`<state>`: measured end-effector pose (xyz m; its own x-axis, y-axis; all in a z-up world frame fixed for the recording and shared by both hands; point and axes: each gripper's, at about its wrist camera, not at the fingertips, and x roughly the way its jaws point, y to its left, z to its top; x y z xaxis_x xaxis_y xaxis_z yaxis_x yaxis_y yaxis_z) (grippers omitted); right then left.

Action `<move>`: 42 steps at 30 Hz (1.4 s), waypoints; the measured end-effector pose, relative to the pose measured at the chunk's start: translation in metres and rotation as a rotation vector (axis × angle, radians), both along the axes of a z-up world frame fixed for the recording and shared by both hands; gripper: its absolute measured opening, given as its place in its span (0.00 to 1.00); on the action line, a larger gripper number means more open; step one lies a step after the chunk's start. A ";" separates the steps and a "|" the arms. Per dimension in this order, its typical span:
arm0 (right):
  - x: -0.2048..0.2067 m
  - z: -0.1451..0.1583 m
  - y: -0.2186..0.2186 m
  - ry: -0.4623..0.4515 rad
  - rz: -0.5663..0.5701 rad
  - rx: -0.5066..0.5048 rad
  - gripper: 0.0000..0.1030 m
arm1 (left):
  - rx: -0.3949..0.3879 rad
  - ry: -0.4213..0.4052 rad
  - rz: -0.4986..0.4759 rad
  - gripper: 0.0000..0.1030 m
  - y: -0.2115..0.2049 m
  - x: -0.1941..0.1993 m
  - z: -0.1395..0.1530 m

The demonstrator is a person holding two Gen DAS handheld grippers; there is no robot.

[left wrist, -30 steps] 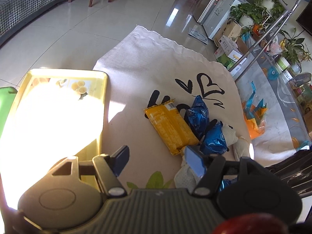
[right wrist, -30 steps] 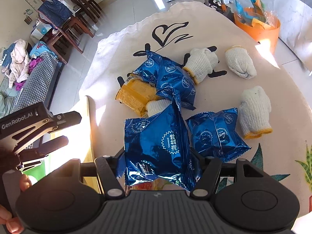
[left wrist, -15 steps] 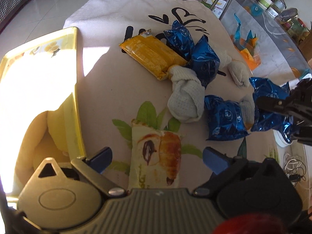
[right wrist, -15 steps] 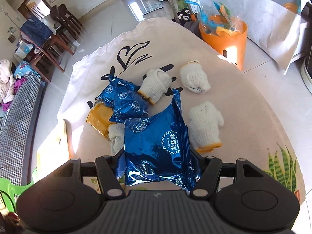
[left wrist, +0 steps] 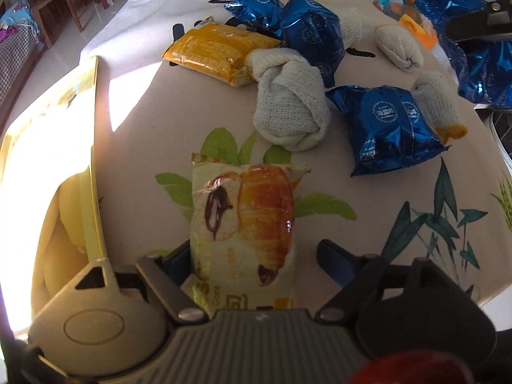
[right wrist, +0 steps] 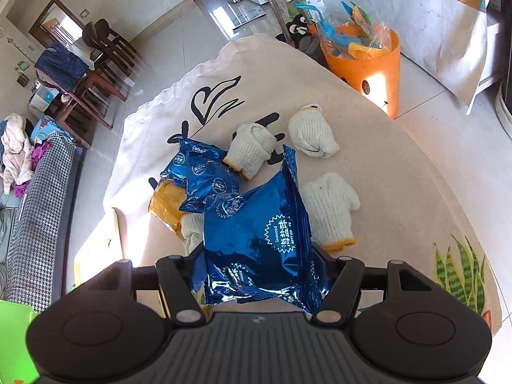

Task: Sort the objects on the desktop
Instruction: 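Lift the croissant packet with the left gripper while the right lifts the blue packet, then release the croissant packet onto the yellow tray with the left gripper while the right drops the blue packet nearby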

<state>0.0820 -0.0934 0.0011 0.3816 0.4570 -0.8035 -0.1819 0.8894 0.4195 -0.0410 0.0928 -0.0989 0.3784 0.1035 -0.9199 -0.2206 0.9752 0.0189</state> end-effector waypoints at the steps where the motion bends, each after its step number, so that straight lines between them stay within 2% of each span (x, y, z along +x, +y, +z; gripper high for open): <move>1: 0.000 0.000 0.000 -0.001 -0.002 0.003 0.62 | -0.014 -0.015 -0.005 0.54 0.000 0.000 0.004; 4: 0.001 0.001 0.001 -0.009 -0.003 0.009 0.62 | -0.104 -0.047 0.020 0.52 0.006 0.000 0.012; 9: 0.002 0.001 -0.001 -0.011 -0.014 0.015 0.62 | -0.125 -0.102 0.075 0.52 0.015 0.003 0.031; 14: 0.003 0.001 0.000 -0.015 -0.025 0.014 0.62 | -0.158 -0.240 0.126 0.52 0.031 0.005 0.074; 18: -0.001 0.000 0.011 -0.017 0.016 0.025 0.62 | -0.163 -0.349 0.165 0.52 0.057 0.009 0.117; 22: -0.010 -0.001 0.032 -0.023 0.112 0.069 0.62 | -0.108 -0.414 0.231 0.52 0.093 0.011 0.147; 24: -0.016 -0.003 0.044 -0.023 0.162 0.095 0.62 | -0.055 -0.427 0.260 0.53 0.112 0.012 0.154; 27: -0.027 -0.007 0.066 -0.017 0.260 0.123 0.62 | 0.012 -0.415 0.307 0.53 0.126 0.007 0.154; 30: -0.039 -0.012 0.087 -0.022 0.339 0.119 0.62 | -0.021 -0.389 0.319 0.53 0.136 0.008 0.149; 32: -0.043 -0.017 0.099 0.000 0.370 0.137 0.62 | -0.004 -0.387 0.309 0.53 0.141 0.008 0.148; 35: -0.049 -0.023 0.113 0.030 0.397 0.169 0.62 | 0.056 -0.404 0.328 0.53 0.150 0.006 0.153; 38: -0.058 -0.027 0.135 0.017 0.431 0.180 0.62 | 0.134 -0.422 0.360 0.53 0.163 -0.002 0.159; 42: -0.069 -0.033 0.167 0.022 0.503 0.218 0.62 | 0.232 -0.408 0.418 0.53 0.180 -0.006 0.160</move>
<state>0.0130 0.0733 -0.0314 0.0575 0.7353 -0.6753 -0.5514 0.5873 0.5925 -0.0469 0.2725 0.0608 0.5785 0.4978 -0.6462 -0.6164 0.7856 0.0534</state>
